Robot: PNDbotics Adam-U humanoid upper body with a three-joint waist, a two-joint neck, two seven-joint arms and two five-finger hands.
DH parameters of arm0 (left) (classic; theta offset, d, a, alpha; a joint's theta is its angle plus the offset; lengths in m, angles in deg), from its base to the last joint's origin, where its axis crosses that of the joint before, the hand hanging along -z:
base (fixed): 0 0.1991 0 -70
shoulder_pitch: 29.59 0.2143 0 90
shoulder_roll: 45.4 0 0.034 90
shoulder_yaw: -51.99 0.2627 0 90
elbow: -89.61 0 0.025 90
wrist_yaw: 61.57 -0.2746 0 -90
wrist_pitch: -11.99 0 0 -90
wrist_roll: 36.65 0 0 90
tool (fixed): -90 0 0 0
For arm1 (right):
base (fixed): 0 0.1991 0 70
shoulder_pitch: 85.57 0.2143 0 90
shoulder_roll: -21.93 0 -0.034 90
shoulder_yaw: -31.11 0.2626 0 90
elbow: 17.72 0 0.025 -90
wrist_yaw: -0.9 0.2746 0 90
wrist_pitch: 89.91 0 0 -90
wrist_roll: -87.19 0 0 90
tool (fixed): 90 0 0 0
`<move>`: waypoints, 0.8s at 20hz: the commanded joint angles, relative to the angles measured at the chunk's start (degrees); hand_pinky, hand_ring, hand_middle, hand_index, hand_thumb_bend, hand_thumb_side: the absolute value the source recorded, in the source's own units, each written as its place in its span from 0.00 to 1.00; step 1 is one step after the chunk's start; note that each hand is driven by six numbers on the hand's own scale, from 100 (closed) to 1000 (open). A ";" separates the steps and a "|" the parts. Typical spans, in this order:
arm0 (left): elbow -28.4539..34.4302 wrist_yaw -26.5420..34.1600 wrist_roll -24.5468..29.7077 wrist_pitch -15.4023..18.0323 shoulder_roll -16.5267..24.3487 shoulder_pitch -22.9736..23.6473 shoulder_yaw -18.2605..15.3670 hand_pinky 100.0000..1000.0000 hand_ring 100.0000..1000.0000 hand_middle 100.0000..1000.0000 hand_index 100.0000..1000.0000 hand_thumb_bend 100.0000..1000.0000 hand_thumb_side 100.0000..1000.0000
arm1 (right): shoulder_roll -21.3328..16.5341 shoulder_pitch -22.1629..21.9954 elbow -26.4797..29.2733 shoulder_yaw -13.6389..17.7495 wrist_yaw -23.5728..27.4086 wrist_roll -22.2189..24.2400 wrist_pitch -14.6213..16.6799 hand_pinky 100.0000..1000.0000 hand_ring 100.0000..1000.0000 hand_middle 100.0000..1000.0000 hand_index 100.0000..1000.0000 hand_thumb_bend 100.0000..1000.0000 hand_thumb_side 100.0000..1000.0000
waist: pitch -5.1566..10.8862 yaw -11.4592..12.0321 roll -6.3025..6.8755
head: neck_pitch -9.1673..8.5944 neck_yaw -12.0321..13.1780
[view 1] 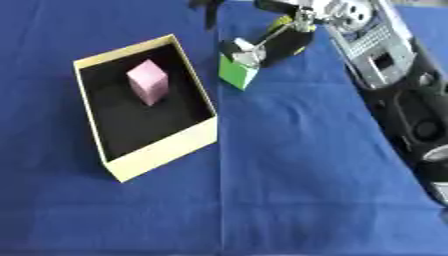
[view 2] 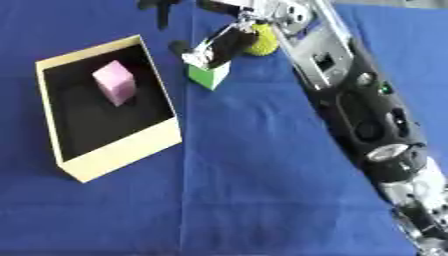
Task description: Pick up objects on the table and place them in the box.
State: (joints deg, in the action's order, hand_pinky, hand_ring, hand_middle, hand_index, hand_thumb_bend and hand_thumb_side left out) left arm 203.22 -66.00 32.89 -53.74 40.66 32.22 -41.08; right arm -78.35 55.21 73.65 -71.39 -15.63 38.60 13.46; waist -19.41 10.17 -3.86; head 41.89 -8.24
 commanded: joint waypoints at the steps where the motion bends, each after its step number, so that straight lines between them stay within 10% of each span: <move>1: 0.98 -0.36 -0.08 -0.45 1.42 -0.24 -0.63 0.68 0.82 0.75 0.79 0.12 0.58 | -4.24 -0.53 0.24 2.53 1.54 0.89 1.24 0.92 0.92 0.63 0.90 0.00 0.03 | 0.99 -0.18 0.48 | 0.06 0.52; 16: 0.98 -0.16 0.40 -1.22 1.56 -0.35 -0.51 0.68 0.82 0.75 0.79 0.10 0.59 | -10.25 -0.69 -13.05 3.98 -0.66 1.99 22.11 0.92 0.94 0.73 0.94 0.26 0.00 | 0.53 -0.76 1.07 | -0.61 -0.73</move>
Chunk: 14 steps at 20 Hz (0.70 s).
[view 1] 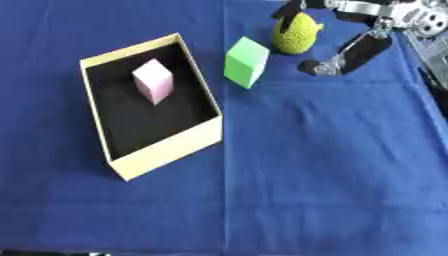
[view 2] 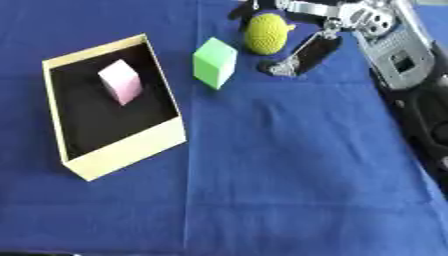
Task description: Pick up objects on the table and place them in the box.
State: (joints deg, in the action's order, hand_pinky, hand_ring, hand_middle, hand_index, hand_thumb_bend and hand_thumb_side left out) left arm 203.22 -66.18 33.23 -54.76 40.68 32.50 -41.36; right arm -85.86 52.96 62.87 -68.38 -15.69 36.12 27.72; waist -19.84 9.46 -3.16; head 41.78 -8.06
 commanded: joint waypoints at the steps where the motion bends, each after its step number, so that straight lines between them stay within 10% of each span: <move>1: 0.98 0.09 0.09 -0.24 1.65 -0.69 -0.19 0.68 0.82 0.75 0.79 0.10 0.59 | -3.00 1.93 -3.18 0.93 -1.17 4.15 8.82 0.92 0.94 0.74 0.94 0.25 0.00 | 0.88 -0.06 0.46 | -0.64 -1.18; 14: 0.98 0.22 0.59 -0.36 3.38 -1.13 0.24 0.68 0.82 0.75 0.79 0.09 0.59 | -1.37 8.61 -11.11 -1.61 -7.84 3.14 16.69 0.93 0.97 0.81 0.97 0.34 0.00 | -0.30 0.07 1.68 | -2.43 -2.42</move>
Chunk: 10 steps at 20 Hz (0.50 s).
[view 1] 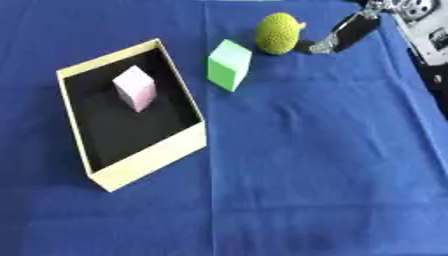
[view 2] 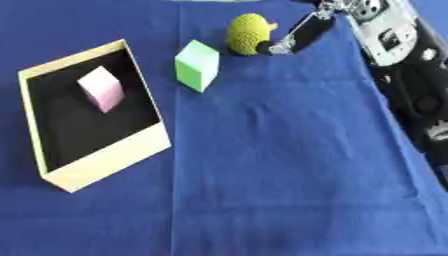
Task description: Pick up objects on the table and place them in the box.
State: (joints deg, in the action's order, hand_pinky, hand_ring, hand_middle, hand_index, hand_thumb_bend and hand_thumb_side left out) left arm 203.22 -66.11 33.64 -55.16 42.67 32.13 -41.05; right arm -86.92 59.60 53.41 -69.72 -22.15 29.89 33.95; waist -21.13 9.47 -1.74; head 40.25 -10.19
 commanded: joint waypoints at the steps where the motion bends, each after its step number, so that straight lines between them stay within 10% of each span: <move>1: 0.98 0.18 0.19 0.08 1.37 -0.86 -0.05 0.68 0.82 0.75 0.79 0.09 0.58 | 0.25 2.59 -2.79 -0.40 -1.94 9.75 11.15 0.93 0.97 0.81 0.97 0.34 0.00 | 0.89 0.14 0.31 | -1.02 -0.37; 10: 0.98 0.51 0.41 0.23 1.02 -1.76 0.12 0.68 0.82 0.75 0.79 0.09 0.58 | 4.39 6.07 -9.51 -1.16 -6.68 9.97 14.87 0.93 0.97 0.82 0.97 0.36 0.00 | 0.20 1.10 0.09 | -1.67 -0.85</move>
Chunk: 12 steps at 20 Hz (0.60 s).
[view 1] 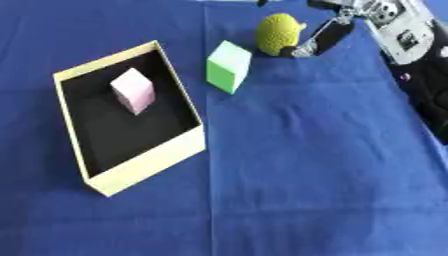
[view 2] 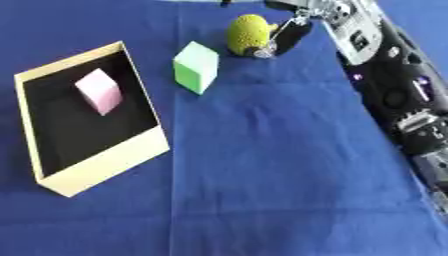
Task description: Pick up objects on the table and place them in the box.
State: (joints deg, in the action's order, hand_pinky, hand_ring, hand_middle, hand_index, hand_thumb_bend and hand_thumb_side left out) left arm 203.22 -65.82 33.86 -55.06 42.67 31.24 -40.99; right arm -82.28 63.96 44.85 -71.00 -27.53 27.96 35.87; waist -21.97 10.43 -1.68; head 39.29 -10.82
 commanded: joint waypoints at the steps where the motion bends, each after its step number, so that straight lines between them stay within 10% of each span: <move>1: 0.98 0.26 0.22 0.16 0.98 -0.95 0.07 0.68 0.82 0.75 0.79 0.09 0.58 | 0.03 1.95 -1.54 0.05 -1.70 11.95 13.36 0.93 0.97 0.82 0.97 0.36 0.00 | 0.99 0.26 -0.03 | -0.78 -0.23; 12: 0.98 0.67 0.52 0.15 0.51 -1.70 0.24 0.68 0.83 0.76 0.79 0.09 0.59 | 3.05 4.04 -4.77 -0.53 -2.38 14.39 15.97 0.93 0.97 0.82 0.97 0.36 0.00 | 0.85 1.33 -0.97 | -0.82 -0.39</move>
State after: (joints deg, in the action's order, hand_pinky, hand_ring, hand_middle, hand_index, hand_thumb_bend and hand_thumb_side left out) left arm 203.22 -65.28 34.14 -54.91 42.59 30.50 -40.69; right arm -78.61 66.57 39.83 -71.67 -29.83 27.19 36.64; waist -22.24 11.73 -2.81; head 39.20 -10.94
